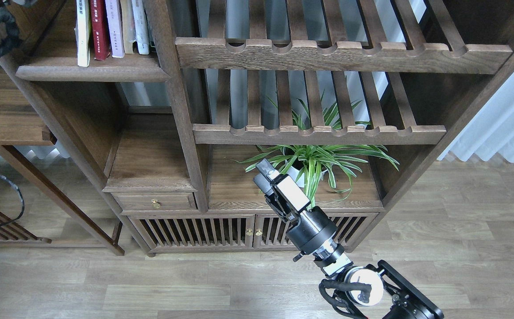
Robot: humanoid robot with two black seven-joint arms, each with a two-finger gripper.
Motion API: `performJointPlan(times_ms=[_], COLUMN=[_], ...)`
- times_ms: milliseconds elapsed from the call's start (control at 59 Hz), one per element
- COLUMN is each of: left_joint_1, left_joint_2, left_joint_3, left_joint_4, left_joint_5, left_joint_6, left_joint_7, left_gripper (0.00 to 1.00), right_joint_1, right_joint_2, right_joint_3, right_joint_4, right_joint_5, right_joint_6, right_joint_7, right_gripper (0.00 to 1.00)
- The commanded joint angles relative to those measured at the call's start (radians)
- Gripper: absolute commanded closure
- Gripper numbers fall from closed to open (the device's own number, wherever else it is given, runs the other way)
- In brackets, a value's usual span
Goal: Organize books on shelf
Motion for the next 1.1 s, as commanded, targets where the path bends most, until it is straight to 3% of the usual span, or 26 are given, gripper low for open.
performJointPlan(times_ms=[0, 203, 441, 695, 847, 1085], left_joint_1=[0.083, 0.186, 0.395, 0.566, 0.652, 0.718], left_joint_2=[0.065, 0.148, 0.191, 0.182, 0.083, -0.01], left_joint_3=[-0.004, -0.05, -0.165, -0.24, -0.225, -0.145], left_joint_4=[-0.137, -0.238, -0.388, -0.393, -0.393, -0.392], left_joint_5=[-0.042, -0.072, -0.161, -0.31, -0.464, -0.477], left_joint_6=[0.0, 0.0, 0.0, 0.0, 0.0, 0.0], left_joint_7=[0.002, 0.002, 0.001, -0.011, -0.008, -0.011], left_gripper=[0.26, 0.26, 0.25, 0.25, 0.21, 0.16], right_joint_1=[-0.002, 0.0, -0.003, -0.003, 0.0, 0.004], right_joint_2=[0.0, 0.0, 0.0, 0.0, 0.0, 0.0], right_joint_3=[-0.002, -0.002, 0.0, 0.001, 0.0, 0.003], right_joint_4=[0.002, 0.004, 0.005, 0.005, 0.005, 0.001], right_joint_5=[0.0, 0.0, 0.0, -0.001, -0.001, -0.001], right_joint_6=[0.0, 0.0, 0.0, 0.0, 0.0, -0.007], right_joint_7=[0.0, 0.0, -0.002, 0.003, 0.003, 0.005], right_gripper=[0.02, 0.02, 0.02, 0.02, 0.02, 0.02])
